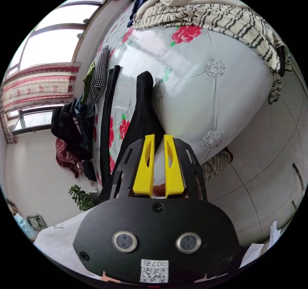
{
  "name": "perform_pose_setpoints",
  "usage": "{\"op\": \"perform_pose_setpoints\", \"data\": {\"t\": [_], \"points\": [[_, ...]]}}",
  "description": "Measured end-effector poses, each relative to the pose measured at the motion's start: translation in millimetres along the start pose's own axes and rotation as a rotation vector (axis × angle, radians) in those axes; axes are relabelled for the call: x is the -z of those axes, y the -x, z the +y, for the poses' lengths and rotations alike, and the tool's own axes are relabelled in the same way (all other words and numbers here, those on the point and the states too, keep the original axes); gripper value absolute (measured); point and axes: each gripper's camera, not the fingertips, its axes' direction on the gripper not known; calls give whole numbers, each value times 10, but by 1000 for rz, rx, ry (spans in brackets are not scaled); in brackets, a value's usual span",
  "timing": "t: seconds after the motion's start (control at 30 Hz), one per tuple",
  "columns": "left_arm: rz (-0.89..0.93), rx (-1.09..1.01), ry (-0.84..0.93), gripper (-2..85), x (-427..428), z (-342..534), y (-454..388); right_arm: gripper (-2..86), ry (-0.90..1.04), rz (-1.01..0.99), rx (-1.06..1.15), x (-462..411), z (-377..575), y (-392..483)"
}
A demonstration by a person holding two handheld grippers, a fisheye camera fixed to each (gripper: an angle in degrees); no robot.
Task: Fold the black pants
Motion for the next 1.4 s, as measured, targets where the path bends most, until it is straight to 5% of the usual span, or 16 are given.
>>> {"op": "perform_pose_setpoints", "data": {"t": [0.3,0.5,0.9,1.17,1.4], "points": [[90,-2,-136,-7,222,73,54,-2,-225,-336,194,718,-94,327],[126,239,-217,-8,268,433,294,-2,-274,-431,131,842,10,258],[58,424,-252,-4,-154,-272,166,3,-274,-103,202,-94,-594,1332],[-91,685,-349,62,-1045,-1070,337,43,-65,183,403,-2397,-1657,2729],[-279,360,-317,78,-927,-1304,-333,46,-45,243,622,-2796,-1192,2594]]}}
